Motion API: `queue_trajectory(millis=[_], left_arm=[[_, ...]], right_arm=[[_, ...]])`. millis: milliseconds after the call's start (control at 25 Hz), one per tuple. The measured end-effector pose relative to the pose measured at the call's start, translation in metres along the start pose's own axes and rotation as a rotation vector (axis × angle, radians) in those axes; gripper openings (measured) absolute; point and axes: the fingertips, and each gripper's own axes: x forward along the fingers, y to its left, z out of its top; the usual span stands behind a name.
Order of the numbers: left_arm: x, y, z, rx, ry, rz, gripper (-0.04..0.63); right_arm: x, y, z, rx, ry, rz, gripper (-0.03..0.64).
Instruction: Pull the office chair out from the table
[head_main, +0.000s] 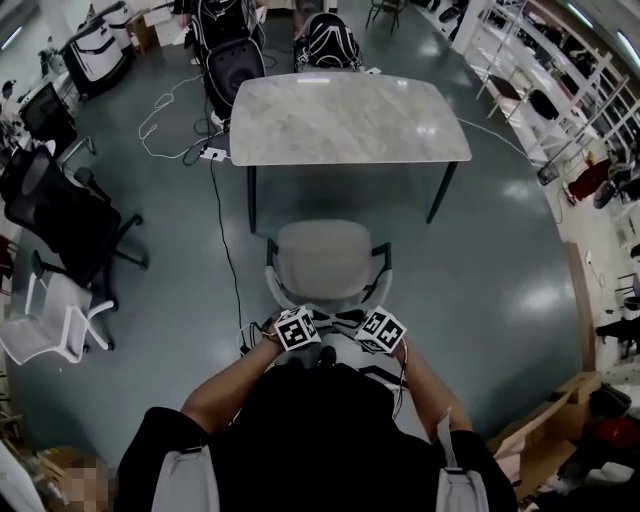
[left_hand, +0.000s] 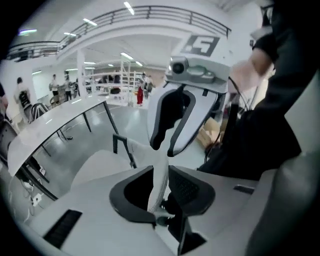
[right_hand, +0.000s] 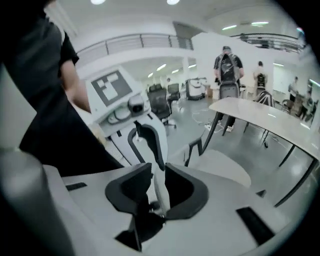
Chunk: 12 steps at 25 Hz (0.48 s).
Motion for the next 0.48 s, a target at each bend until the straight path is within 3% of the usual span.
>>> queue_trajectory(millis=[80, 280, 480], left_arm=[[-0.029, 0.005, 0.017, -0.042, -0.094, 0.012, 0.068], [-0.098, 0.014, 0.054, -0.031, -0.271, 0.047, 0.034], [-0.161, 0.012, 0.091, -0.094, -0.512, 0.001, 0.013]], right_arm=[[-0.023, 0.001, 0.035, 0.056, -0.145, -0.017, 0.084], [-0.077, 0.012, 0.107, 0.078, -0.384, -0.093, 0.041], [-0.126, 0.043, 0.172, 0.114, -0.642, -0.068, 0.026]])
